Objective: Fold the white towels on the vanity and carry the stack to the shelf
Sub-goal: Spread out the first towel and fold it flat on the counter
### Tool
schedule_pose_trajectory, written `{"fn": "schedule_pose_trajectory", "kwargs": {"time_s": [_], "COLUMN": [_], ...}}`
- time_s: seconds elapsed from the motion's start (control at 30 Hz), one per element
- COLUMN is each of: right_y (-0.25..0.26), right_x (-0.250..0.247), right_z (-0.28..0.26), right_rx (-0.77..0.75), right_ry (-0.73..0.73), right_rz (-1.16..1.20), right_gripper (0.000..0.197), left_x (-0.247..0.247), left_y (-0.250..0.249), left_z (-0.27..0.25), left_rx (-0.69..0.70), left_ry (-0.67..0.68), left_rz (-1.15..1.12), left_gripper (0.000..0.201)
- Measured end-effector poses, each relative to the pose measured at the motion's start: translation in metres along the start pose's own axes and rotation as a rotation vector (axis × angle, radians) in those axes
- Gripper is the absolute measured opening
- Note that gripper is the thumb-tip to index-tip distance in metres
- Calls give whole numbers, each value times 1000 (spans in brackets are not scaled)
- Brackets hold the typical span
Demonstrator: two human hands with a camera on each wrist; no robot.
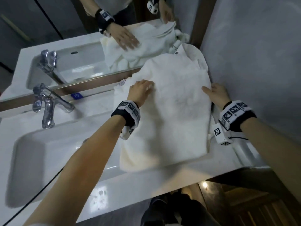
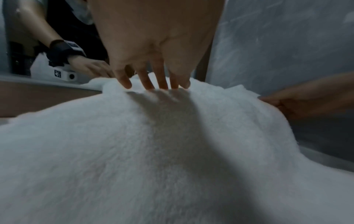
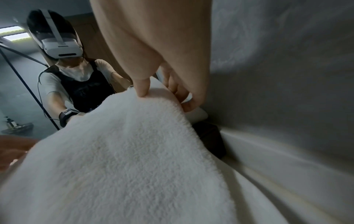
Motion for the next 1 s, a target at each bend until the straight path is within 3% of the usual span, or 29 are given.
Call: {"fn": "schedule_pose_trajectory", "kwargs": {"time_s": [0.23,0.37,0.5,0.63,0.8,0.87,0.97,1.0], "right_y": [-17,-13,-11,-16,-36,-49,-60,-62], "right_x": [-11,-15,-14,-14,-11,-12,-17,-20], "right_z": [-14,-13,-11,-12,-23,-31,-44,-49], "right_rx": [4,-6,29,70,46,54,2,-21], "right_ry": [34,-20,-37,-60,107,164,154,135], "right_rz": [-49,-56,-38,0,-174,-246,-246,-258], "right_gripper": [18,28,38,45,30,30,35,39], "left_x": [12,10,12,6,24,19,1,-4], "left_y": [-1,-6,-2,-5,-8,-4,13,24], "left_z": [24,23,24,34,30,22,-4,-20], "left_rx": [-115,-87,-187,-129,-231,-270,-245,-293], "left_ry": [68,17,33,-14,94,14,-196,-255], "left_rz": [-41,-108,-189,-82,-201,-288,-193,-152], "left_gripper": [24,20,19,10,10,5,30,36]}}
Point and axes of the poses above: each hand's wrist, its own z-axis towards the middle knuckle, its own x-axis out of the palm, y = z × x, the point moved 5 cm from there along z, towards the middle knuckle, and after that the axes turned 12 degrees about -y, right-handed, at the moved point
